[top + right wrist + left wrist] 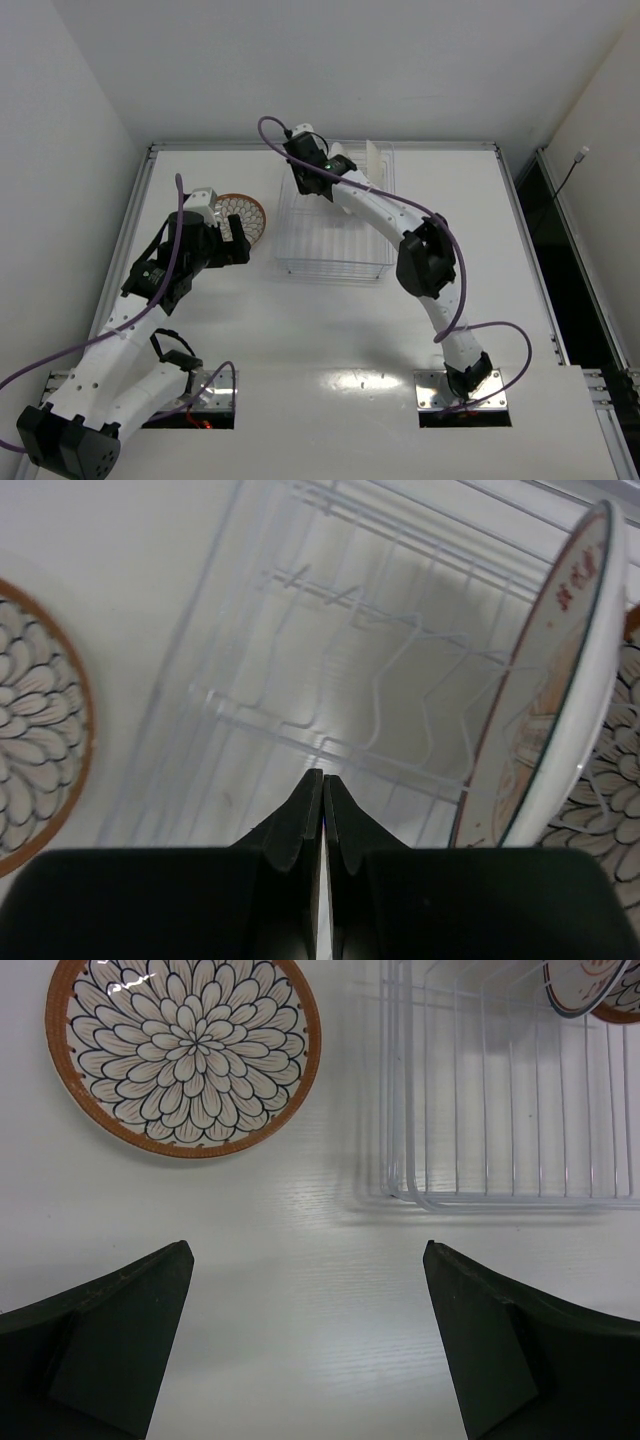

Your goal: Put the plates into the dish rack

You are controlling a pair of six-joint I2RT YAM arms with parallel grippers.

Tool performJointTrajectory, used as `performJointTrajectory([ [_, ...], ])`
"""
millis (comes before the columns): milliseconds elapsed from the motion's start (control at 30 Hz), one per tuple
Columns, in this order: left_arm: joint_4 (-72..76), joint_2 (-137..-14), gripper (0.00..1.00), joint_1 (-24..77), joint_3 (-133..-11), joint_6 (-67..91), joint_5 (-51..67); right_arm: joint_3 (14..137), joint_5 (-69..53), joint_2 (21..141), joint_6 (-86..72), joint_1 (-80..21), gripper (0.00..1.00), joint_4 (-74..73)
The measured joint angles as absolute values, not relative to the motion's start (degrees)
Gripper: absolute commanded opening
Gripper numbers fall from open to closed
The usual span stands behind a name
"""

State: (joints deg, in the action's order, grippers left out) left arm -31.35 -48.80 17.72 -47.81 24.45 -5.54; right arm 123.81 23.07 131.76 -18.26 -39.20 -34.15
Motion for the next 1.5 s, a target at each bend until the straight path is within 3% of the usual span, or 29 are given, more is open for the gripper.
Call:
performJointTrajectory([
  [433,-31.33,-49.30,1.00,17.72,-47.81,24.45,-5.52,123.79,42.19,132.53,-19.22,-38.85,0.00,-35.42],
  [800,-31.33,-49.30,1.00,17.72,-47.81,24.45,-5.52,121.12,45.36,131.79,-19.35,-36.42,0.00,-36.60],
  [1300,-31.33,-49.32,1.00,17.72,-47.81,24.45,-5.78,115.72,44.12,121.67,-19.07,-34.11,0.00,-35.66],
  [1400,-31.33,-49.63,1.00,17.72,-47.81,24.45,-5.80,113.69,40.38,119.59,-18.11,-33.82,0.11,-34.35],
  [1500,-31.35,-49.93,1.00,17.72,-47.81,24.47,-6.02,112.29,34.54,117.05,-17.19,-34.04,0.44,-33.17],
])
